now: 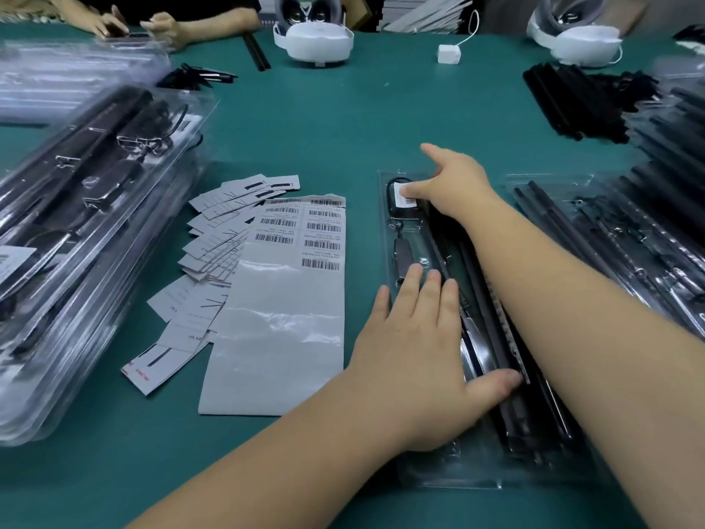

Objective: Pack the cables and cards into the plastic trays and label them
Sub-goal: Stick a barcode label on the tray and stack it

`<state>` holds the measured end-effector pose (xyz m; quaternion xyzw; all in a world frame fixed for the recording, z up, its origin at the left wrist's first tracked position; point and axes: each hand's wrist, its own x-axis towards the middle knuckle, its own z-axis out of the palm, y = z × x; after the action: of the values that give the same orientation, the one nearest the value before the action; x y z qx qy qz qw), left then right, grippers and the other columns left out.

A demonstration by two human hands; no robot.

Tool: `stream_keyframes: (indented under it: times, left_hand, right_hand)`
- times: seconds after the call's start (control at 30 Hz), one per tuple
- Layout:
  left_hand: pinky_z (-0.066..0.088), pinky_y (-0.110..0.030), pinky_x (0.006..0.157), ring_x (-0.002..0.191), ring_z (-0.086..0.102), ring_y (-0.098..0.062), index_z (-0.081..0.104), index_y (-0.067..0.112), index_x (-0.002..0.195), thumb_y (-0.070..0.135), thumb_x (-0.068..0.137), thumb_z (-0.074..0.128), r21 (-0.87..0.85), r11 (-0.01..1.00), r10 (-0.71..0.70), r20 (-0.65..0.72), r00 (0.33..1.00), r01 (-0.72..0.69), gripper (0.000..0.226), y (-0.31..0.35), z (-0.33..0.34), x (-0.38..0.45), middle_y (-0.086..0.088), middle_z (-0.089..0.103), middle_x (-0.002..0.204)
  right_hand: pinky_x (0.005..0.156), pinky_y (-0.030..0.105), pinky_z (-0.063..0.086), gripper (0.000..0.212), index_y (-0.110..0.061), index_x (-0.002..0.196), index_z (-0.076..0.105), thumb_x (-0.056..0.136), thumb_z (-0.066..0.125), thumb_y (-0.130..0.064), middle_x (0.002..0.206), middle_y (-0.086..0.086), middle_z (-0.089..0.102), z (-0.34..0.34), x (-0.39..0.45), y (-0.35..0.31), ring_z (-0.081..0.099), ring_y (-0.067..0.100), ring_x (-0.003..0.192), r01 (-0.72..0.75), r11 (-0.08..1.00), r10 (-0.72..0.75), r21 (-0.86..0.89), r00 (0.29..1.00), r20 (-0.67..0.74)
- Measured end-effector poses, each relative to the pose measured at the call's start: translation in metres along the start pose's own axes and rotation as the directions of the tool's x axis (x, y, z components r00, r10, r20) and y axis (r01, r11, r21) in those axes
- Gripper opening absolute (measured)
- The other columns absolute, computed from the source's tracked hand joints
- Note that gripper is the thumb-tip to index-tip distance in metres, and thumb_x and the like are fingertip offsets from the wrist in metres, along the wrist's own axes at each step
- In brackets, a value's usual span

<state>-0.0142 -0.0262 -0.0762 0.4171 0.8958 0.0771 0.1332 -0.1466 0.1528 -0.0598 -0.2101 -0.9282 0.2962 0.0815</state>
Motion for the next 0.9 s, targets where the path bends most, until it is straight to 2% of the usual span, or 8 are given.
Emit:
stream_keyframes:
  times: [0.07,0.13,0.23,0.33,0.4,0.47,0.57,0.9]
  left_hand:
    - [-0.014,-0.043,0.117,0.140,-0.030,-0.015,-0.017,0.015,0.149,0.076,0.078,0.014,-0.001,1.000,0.004,-0.006,1.000,-0.004,0.098,0.000,0.000,0.000,0.000,-0.021,0.158]
    - [-0.014,-0.042,0.116,0.140,-0.030,-0.015,-0.017,0.015,0.149,0.075,0.080,0.016,-0.010,1.000,0.006,-0.011,1.000,-0.006,0.097,0.000,0.000,-0.001,0.000,-0.021,0.158]
    - [-0.014,-0.042,0.116,0.140,-0.031,-0.015,-0.018,0.015,0.149,0.075,0.078,0.014,-0.009,1.000,0.007,-0.010,1.000,-0.007,0.098,-0.001,0.000,-0.001,0.000,-0.022,0.157]
    - [-0.014,-0.043,0.116,0.139,-0.032,-0.015,-0.018,0.015,0.149,0.076,0.077,0.012,-0.007,1.000,0.009,-0.004,1.000,-0.009,0.098,-0.001,0.001,-0.001,0.000,-0.023,0.157]
    - [-0.014,-0.042,0.116,0.139,-0.033,-0.015,-0.019,0.016,0.149,0.076,0.075,0.010,-0.003,1.000,0.006,0.001,1.000,-0.006,0.099,-0.001,0.001,-0.001,0.001,-0.024,0.157]
    - [-0.014,-0.042,0.116,0.139,-0.033,-0.014,-0.019,0.017,0.149,0.077,0.077,0.011,0.003,1.000,0.002,0.002,1.000,-0.002,0.098,-0.001,0.001,0.000,0.001,-0.024,0.157]
    - [-0.013,-0.042,0.117,0.140,-0.032,-0.015,-0.018,0.017,0.149,0.077,0.080,0.014,0.014,1.000,-0.003,-0.003,1.000,0.004,0.096,-0.002,0.002,0.001,0.001,-0.023,0.157]
    - [-0.010,-0.041,0.118,0.141,-0.028,-0.015,-0.015,0.016,0.150,0.076,0.084,0.018,0.016,1.000,-0.006,0.003,1.000,0.006,0.096,-0.003,0.002,0.002,0.000,-0.020,0.158]
  right_hand:
    - [0.101,0.034,0.040,0.066,-0.021,0.137,0.050,0.082,0.065,-0.053,0.141,0.005,0.049,0.001,0.007,-0.004,0.044,0.025,0.130,-0.002,0.988,0.000,-0.157,1.000,-0.013]
    - [0.087,0.033,0.047,0.057,-0.019,0.121,0.064,0.084,0.057,-0.062,0.128,0.004,0.059,0.004,0.014,-0.007,0.054,0.026,0.117,-0.004,0.961,-0.009,-0.275,0.999,-0.045]
    - [0.071,0.031,0.039,0.055,-0.024,0.114,0.062,0.086,0.046,-0.068,0.119,0.004,0.059,0.008,0.018,-0.004,0.056,0.027,0.108,0.019,0.923,-0.047,-0.383,0.997,-0.063]
    - [0.076,0.036,0.034,0.064,-0.021,0.127,0.047,0.089,0.030,-0.070,0.129,0.009,0.047,0.012,0.020,-0.002,0.048,0.031,0.118,0.072,0.853,-0.082,-0.518,0.997,0.005]
    - [0.092,0.043,0.033,0.065,-0.021,0.139,0.037,0.093,0.023,-0.065,0.141,0.011,0.037,0.014,0.020,-0.002,0.032,0.031,0.130,0.154,0.803,-0.132,-0.576,0.988,0.080]
    - [0.113,0.047,0.013,0.061,-0.028,0.151,0.018,0.097,0.015,-0.057,0.158,0.005,0.017,0.014,0.020,-0.002,0.011,0.029,0.143,0.301,0.726,-0.204,-0.619,0.953,0.224]
    - [0.117,0.044,-0.008,0.062,-0.027,0.153,0.001,0.098,0.010,-0.054,0.161,-0.004,-0.005,0.010,0.017,0.002,-0.011,0.022,0.147,0.442,0.687,-0.260,-0.576,0.891,0.373]
    - [0.118,0.040,-0.004,0.073,-0.015,0.153,0.004,0.096,0.017,-0.059,0.161,0.000,-0.003,0.014,-0.027,0.000,-0.007,0.013,0.147,0.468,0.768,-0.290,-0.437,0.863,0.414]
